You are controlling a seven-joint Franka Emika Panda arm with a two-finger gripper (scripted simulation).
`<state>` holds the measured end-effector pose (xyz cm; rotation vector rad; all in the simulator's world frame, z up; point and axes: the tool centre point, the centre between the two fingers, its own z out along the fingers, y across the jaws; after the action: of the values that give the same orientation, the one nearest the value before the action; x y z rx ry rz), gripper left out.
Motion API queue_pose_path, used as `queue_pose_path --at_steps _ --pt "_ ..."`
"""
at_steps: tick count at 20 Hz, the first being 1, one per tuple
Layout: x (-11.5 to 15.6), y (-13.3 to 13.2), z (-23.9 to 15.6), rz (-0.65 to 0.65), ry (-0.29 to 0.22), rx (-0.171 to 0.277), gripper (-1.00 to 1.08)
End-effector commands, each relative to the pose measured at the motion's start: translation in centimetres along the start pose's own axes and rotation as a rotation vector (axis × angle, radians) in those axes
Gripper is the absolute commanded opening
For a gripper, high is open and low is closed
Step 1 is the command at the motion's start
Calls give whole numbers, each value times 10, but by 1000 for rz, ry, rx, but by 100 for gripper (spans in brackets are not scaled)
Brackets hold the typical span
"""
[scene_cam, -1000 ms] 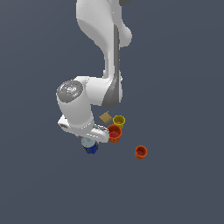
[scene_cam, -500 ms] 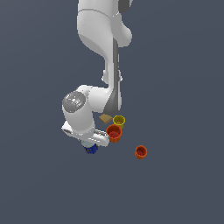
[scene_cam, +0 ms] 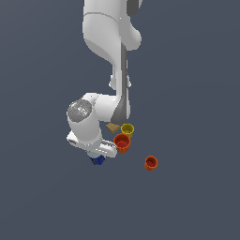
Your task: Pick up a designated object from a clutter of objects.
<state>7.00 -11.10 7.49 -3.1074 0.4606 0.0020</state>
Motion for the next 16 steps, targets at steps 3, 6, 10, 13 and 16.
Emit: queue_pose_path --at_steps 3,6,10,13,16 --pt "1 0 1 0 1 0 -100" --pt "0 0 -1 0 0 0 -100" --pt "-4 0 -7 0 0 0 -100" --pt "-10 -1 -15 0 0 0 -100" --pt "-18 -2 -27 0 0 0 -100"
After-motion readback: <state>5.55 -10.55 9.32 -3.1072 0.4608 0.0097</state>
